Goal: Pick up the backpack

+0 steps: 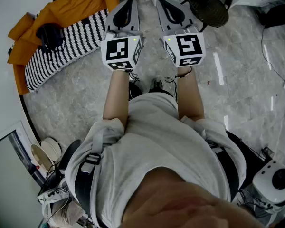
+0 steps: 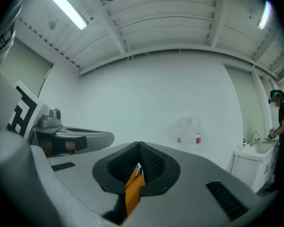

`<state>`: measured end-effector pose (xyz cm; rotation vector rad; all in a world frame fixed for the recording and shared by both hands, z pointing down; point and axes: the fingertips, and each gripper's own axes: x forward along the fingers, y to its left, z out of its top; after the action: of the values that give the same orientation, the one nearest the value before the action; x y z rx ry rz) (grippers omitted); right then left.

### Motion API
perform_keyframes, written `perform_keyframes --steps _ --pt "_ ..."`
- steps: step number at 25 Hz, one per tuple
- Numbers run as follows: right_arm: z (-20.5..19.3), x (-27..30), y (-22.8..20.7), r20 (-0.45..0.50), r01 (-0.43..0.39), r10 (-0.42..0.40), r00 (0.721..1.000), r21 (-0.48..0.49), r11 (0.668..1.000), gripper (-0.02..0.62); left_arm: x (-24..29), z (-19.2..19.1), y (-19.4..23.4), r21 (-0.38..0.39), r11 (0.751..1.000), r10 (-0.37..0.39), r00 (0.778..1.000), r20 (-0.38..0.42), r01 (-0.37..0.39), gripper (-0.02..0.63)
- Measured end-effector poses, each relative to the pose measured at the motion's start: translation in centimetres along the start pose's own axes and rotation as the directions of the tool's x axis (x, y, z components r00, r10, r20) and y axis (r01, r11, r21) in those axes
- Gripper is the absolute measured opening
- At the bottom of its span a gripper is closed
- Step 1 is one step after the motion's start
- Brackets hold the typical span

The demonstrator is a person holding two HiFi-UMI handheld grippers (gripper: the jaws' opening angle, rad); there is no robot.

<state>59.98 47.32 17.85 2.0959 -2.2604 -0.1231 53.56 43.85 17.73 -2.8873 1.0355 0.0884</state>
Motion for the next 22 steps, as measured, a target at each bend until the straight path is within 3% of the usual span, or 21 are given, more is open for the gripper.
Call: perform_keyframes --steps 6,14,22 --pt "-0.1 1.4 1.7 0.010 -0.033 0.033 0.999 0.026 0.999 0.037 -0.5 -0.5 1.2 0.020 1.000 0.019 1.000 -0.018 -0.019 0.012" --pt "-0.3 4.3 5.9 0.025 -0.114 0.113 0.993 0.036 0.993 0.038 -3.0 -0.8 5.7 0.025 0.992 0.126 0.992 -0.028 -0.125 0.012" --pt "0.2 9.2 13.5 0.046 -0.236 0.234 0.971 0.030 0.971 0.038 -7.1 -1.0 13.7 0.033 0.966 0.258 0.965 -0.033 -0.257 0.012"
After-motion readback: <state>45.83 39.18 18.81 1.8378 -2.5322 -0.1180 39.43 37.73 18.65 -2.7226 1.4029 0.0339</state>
